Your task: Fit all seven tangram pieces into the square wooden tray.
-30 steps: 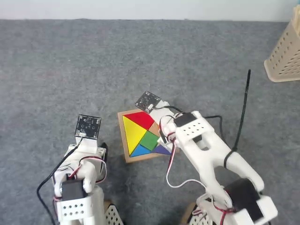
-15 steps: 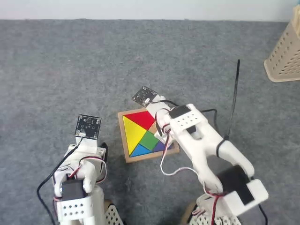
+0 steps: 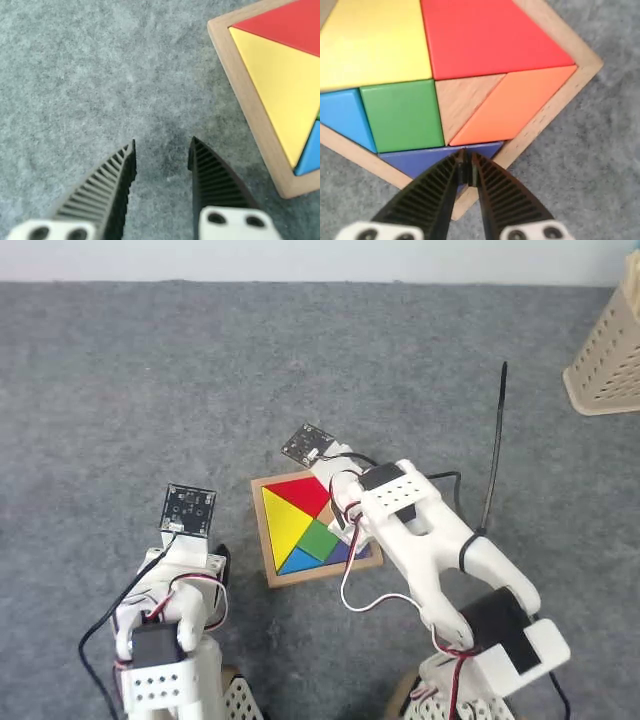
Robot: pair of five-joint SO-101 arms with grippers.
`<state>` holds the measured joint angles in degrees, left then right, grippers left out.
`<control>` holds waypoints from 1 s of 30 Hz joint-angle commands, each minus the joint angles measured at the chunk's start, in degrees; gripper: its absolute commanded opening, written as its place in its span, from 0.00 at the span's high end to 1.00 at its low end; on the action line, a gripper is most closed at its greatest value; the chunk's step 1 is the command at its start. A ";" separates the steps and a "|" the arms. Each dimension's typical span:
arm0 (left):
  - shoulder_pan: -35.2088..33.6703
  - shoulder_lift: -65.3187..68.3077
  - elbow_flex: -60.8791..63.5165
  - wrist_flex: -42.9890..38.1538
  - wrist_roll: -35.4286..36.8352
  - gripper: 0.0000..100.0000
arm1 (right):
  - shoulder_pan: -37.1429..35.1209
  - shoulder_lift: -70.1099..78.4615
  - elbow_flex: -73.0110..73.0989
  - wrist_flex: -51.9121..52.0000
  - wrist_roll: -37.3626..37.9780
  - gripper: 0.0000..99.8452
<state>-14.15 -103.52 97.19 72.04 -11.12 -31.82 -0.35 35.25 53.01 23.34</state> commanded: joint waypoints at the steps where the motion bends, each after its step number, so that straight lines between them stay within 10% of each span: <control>1: 0.09 -1.05 -0.57 0.35 -0.09 0.83 | 0.57 -4.97 0.35 0.31 -0.70 0.99; 30: 0.09 -1.05 -0.57 0.35 -0.09 0.83 | 0.66 -44.00 25.14 -7.87 -7.56 0.99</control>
<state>-14.15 -103.52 97.19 72.04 -11.12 -31.91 -38.42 60.04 46.24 16.66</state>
